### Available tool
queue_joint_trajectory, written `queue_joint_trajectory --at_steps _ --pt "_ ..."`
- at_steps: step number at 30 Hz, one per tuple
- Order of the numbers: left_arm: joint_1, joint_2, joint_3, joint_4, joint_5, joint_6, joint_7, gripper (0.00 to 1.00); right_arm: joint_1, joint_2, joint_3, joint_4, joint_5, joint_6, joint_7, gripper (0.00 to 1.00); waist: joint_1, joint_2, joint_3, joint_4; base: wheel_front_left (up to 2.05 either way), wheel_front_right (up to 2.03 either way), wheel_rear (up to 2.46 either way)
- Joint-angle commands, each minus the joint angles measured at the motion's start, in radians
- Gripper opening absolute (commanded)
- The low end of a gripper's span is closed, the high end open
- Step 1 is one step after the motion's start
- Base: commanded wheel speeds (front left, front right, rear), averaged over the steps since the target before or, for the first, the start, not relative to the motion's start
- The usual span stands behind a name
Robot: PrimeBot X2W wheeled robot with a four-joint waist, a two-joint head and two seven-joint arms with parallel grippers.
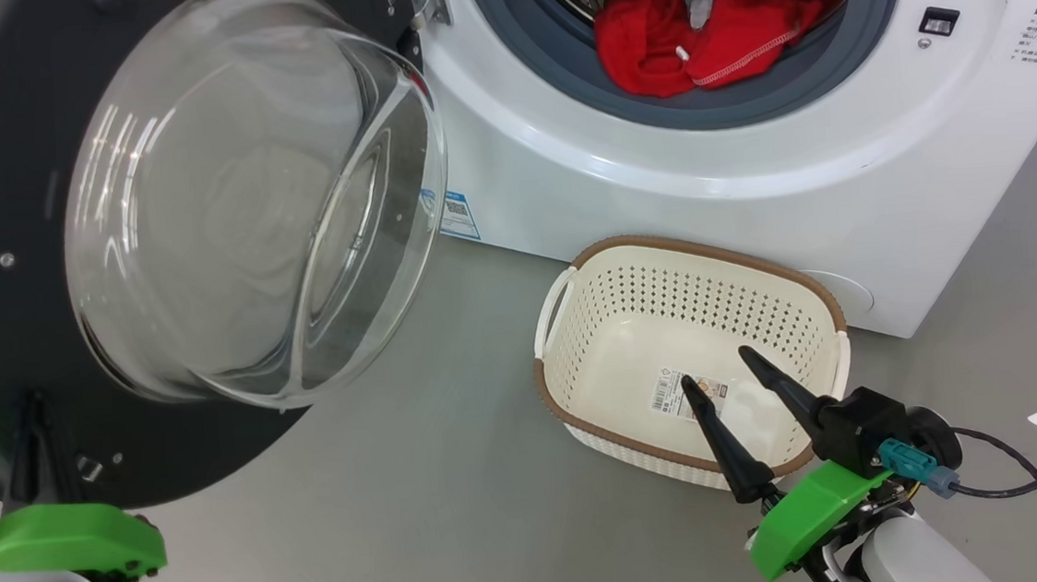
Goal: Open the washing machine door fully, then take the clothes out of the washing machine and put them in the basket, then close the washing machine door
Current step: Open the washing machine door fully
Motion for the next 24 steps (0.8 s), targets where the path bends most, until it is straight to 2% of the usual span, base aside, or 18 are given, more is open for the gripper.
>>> queue_joint_trajectory --at_steps 1,8,24 --pt "-0.049 0.052 0.050 -0.008 -0.008 0.006 -0.012 0.00 -0.022 0.007 0.015 -0.025 -0.014 0.006 -0.009 1.00 0.0000 -0.0001 0.003 0.000 0.00 0.00 0.00" --pt "-0.085 0.063 0.063 0.055 -0.009 0.011 -0.047 0.00 -0.023 0.007 0.015 -0.026 -0.023 0.006 -0.009 1.00 0.0000 -0.0001 0.008 -0.004 0.00 0.00 0.00" --pt "-0.160 0.110 0.096 0.267 -0.032 -0.041 -0.110 0.00 -0.011 0.007 0.014 -0.031 -0.020 0.006 -0.004 1.00 0.0000 -0.0001 -0.006 -0.033 0.00 0.00 0.00"
